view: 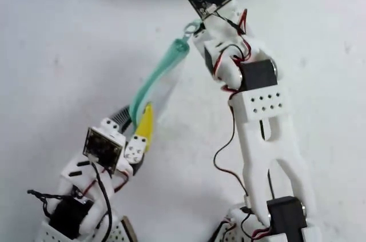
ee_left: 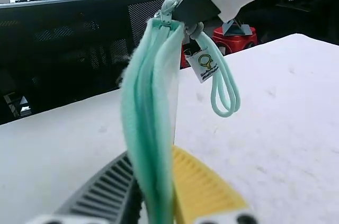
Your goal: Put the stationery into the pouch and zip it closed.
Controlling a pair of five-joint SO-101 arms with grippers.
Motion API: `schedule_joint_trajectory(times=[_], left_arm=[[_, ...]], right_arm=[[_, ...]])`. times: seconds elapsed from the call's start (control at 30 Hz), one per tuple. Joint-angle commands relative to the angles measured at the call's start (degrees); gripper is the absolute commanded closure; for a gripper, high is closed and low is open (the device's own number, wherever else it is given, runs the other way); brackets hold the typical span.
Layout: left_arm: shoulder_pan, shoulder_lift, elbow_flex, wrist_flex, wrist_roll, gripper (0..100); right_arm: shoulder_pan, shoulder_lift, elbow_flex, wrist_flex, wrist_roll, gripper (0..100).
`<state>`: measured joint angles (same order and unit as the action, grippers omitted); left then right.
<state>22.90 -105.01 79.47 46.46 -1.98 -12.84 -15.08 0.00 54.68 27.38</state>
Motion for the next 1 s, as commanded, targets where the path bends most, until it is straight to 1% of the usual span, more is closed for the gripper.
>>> schedule_joint_trajectory(times=[0.0, 0.07, 0.13, 0.17, 0.2, 0.23, 0.3, 0.37, 0.43, 0.47, 0.57, 0.63, 0.67, 0.7, 0.77, 0.8, 0.87, 0.97], left_arm=[[-0.6, 0.2, -1.2, 1.1, -0.2, 98], [-0.7, 0.2, -1.2, 1.1, -0.2, 98], [-2.2, 0.2, -1.2, 0.5, -0.2, 98], [-3.6, 0.2, -1.3, -0.8, -0.4, 98], [-5.4, 0.2, -1.3, -2.2, -0.6, 98], [-7.3, 0.3, -1.5, -3.3, -1.0, 98], [-9.5, 0.3, -1.6, -5.1, -4.2, 98], [-9.5, 0.5, -1.6, -6.5, -7.7, 98], [-9.5, 0.5, -1.6, -8.4, -11.1, 98], [-9.5, 0.5, -1.6, -10.2, -12.7, 98], [-9.5, 0.6, -1.5, -17.6, -17.3, 98], [-9.5, 1.5, -1.4, -21.5, -20.4, 98], [-9.5, 3.0, -1.6, -22.9, -22.2, 98], [-9.9, 5.2, -1.7, -24.6, -23.4, 98], [-10.0, 11.6, -1.7, -29.6, -25.3, 98], [-10.0, 15.4, -1.7, -32.8, -25.8, 98], [-9.8, 22.8, -1.8, -40.8, -26.2, 98], [-9.2, 33.0, -2.2, -56.9, -26.2, 98]], right_arm=[[-0.1, -5.5, -1.6, 5.4, -0.4, 78.6], [-1.3, -10.7, -1.6, 8.7, 0.2, 64.0], [-1.1, -16.1, -1.5, 11.4, 0.2, 52.9], [-0.6, -18.7, -1.2, 12.4, 0.2, 51.1], [0.7, -20.6, -1.1, 13.3, 0.2, 51.6], [2.3, -22.2, -0.5, 14.0, 0.2, 53.3], [6.1, -24.1, 1.6, 14.0, 0.2, 58.4], [10.5, -24.6, 4.2, 14.0, -0.3, 64.0], [13.4, -24.7, 8.4, 14.0, -0.4, 70.7], [14.2, -24.7, 11.5, 13.9, -0.4, 76.4], [14.3, -25.2, 22.6, 10.6, -0.4, 99.8], [14.5, -25.3, 30.0, 6.4, -2.7, 92.4], [14.6, -25.3, 33.5, 3.8, -4.6, 91.1], [14.7, -25.3, 36.9, 0.7, -6.1, 92.6], [15.9, -25.3, 43.6, -5.5, -9.0, 98.5], [16.1, -25.3, 46.7, -8.9, -10.6, 98.3], [16.5, -25.1, 52.4, -15.4, -13.4, 97.0], [17.8, -24.7, 58.1, -23.5, -14.9, 98.2]])
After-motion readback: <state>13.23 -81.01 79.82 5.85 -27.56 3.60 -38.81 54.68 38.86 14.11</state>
